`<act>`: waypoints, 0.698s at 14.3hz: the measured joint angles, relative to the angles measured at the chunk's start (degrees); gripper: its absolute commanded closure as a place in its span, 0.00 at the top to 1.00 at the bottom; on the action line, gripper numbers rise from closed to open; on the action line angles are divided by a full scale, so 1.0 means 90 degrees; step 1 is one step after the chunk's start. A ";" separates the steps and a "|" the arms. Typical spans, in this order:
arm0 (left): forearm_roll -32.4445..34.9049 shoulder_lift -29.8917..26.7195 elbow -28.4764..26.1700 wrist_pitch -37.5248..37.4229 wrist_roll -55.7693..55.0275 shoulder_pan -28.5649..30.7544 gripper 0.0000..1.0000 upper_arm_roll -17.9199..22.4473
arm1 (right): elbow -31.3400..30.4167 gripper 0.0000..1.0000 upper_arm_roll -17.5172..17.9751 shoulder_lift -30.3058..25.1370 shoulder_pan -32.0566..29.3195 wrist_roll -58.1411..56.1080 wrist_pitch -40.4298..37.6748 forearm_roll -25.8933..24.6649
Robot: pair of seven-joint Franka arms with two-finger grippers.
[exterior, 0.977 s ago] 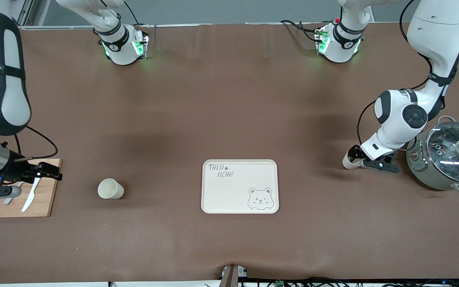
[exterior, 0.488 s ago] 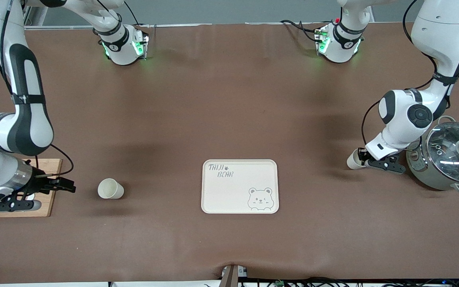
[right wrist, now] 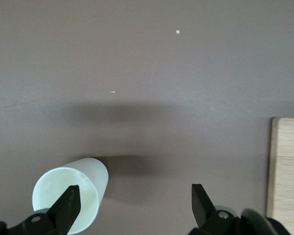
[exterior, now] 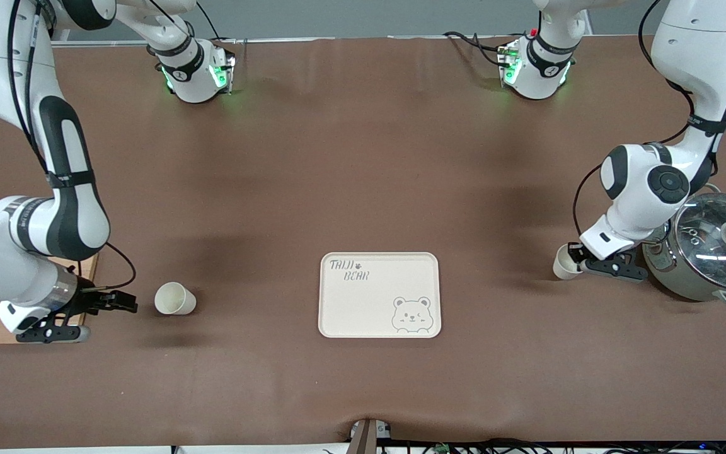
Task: Place white IKEA cup upright on tray with both arms
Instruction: 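Grasp the cup with the left gripper while the right gripper reaches the other cup, then carry the cup onto the tray while the right gripper grasps its cup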
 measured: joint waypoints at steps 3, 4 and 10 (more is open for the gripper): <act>0.0000 0.0034 0.0734 -0.0940 -0.0983 -0.0634 0.00 -0.0041 | 0.0000 1.00 0.0005 0.0058 0.0175 0.0024 0.0155 0.0001; 0.0000 0.0088 0.0976 -0.1171 -0.1341 -0.0859 0.00 -0.0046 | 0.0000 1.00 0.0005 0.0067 0.0216 0.0032 0.0168 0.0001; 0.0000 0.0998 0.2320 -0.1831 -0.3500 -0.2033 0.00 -0.0059 | -0.0054 1.00 -0.0003 0.0186 0.0245 0.0034 0.0369 0.0001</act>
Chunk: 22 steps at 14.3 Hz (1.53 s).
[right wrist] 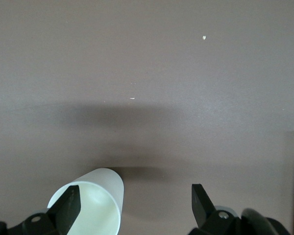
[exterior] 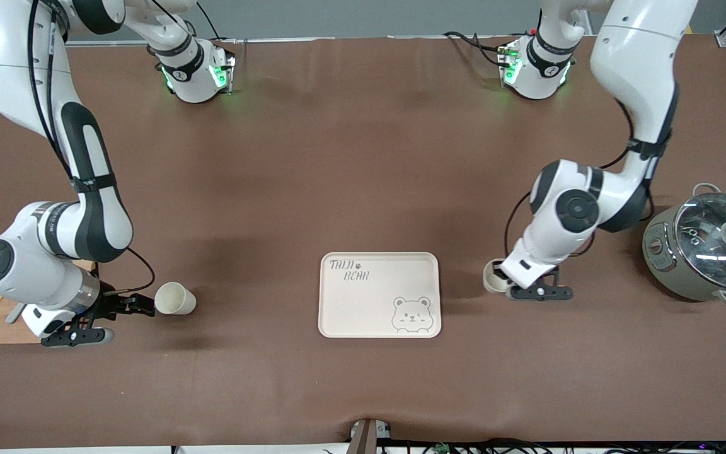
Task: Place white IKEA cup upright on tray with both arms
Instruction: 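Carry the cup onto the tray while the right gripper grasps its cup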
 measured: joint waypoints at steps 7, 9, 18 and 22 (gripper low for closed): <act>0.0000 0.0568 0.1073 -0.0598 -0.1646 -0.0873 0.00 0.0000 | -0.0489 1.00 0.0006 0.0043 0.0034 -0.0002 0.0459 0.0000; 0.0000 0.0677 0.1369 -0.0807 -0.1898 -0.1011 0.00 0.0001 | -0.0567 1.00 0.0007 0.0042 0.0056 -0.0002 0.0493 0.0000; 0.0000 0.1318 0.2099 -0.0970 -0.2419 -0.1177 0.00 0.0004 | -0.0875 1.00 0.0007 0.0037 0.0104 -0.0005 0.0793 0.0000; 0.0000 0.1398 0.2205 -0.0962 -0.2557 -0.1219 0.00 0.0000 | -0.1176 1.00 0.0009 0.0010 0.0157 -0.0009 0.1284 0.0000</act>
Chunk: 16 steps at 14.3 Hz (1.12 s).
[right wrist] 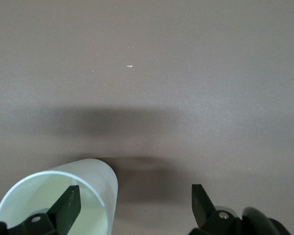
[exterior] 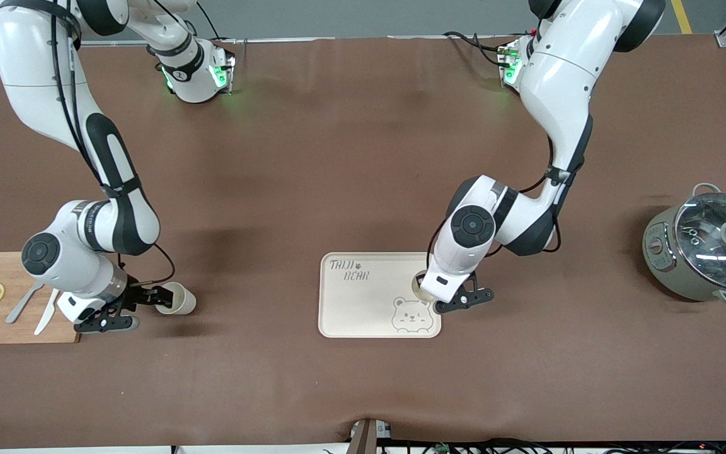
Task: Place white IKEA cup upright on tray with both arms
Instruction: 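Carry the cup onto the tray while the right gripper grasps its cup, then release the cup on the tray while the right gripper carries its cup over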
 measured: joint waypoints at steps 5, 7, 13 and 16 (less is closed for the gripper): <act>0.0000 0.0016 0.0053 0.0010 -0.0143 -0.0111 0.00 -0.0002 | -0.0064 1.00 0.0025 -0.0008 0.0062 0.0001 0.0021 0.0000; -0.0021 0.0068 0.0054 0.0117 -0.0198 -0.0142 0.00 -0.0003 | -0.0070 1.00 0.0036 -0.0009 0.0063 0.0001 0.0024 0.0000; -0.0041 0.0287 0.0056 0.0315 -0.0279 -0.0206 0.00 -0.0004 | -0.0079 0.40 0.0146 -0.0009 0.0064 0.0005 0.0022 0.0000; -0.0041 0.0291 0.0057 0.0315 -0.0281 -0.0208 0.00 -0.0004 | -0.0080 0.10 0.0161 -0.0009 0.0064 0.0005 0.0018 0.0000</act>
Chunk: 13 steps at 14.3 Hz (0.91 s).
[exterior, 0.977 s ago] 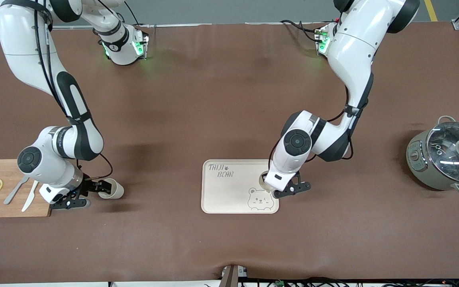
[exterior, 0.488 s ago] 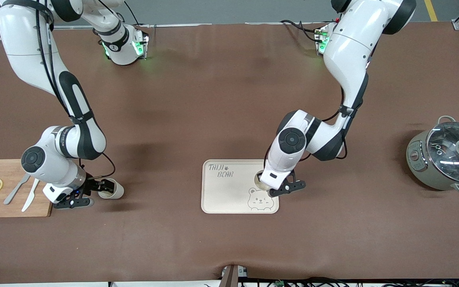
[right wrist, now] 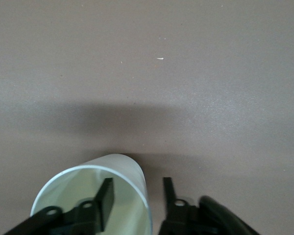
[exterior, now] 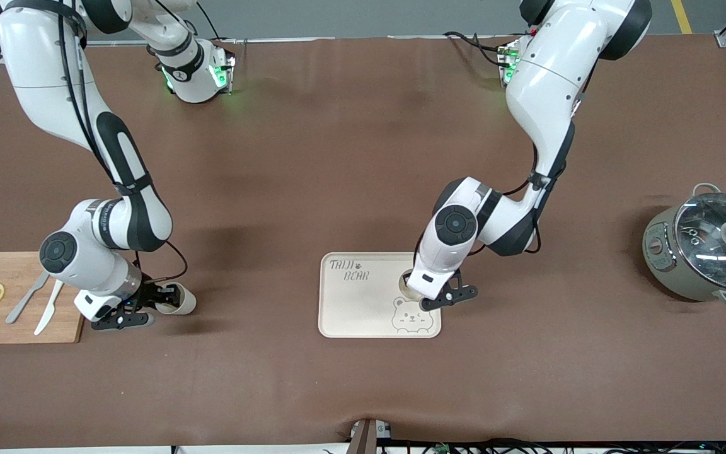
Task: Place white IKEA cup upright on tray with both arms
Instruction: 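Release the cup on the tray while the right gripper carries its cup over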
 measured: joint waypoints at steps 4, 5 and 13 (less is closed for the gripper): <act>0.0000 0.0018 0.0000 0.0000 0.0000 -0.0014 0.00 0.0000 | 0.0000 0.00 0.0014 -0.0002 0.0000 0.0000 0.0000 0.0000; 0.0000 0.0031 0.0000 0.0010 0.0000 -0.0015 0.00 0.0000 | 0.0000 0.00 0.0028 -0.0006 0.0001 0.0000 0.0000 0.0000; 0.0000 0.0076 0.0010 0.0081 0.0005 -0.0022 1.00 0.0000 | 0.0992 0.00 0.0357 -0.0149 0.0054 0.1250 -0.1402 0.0006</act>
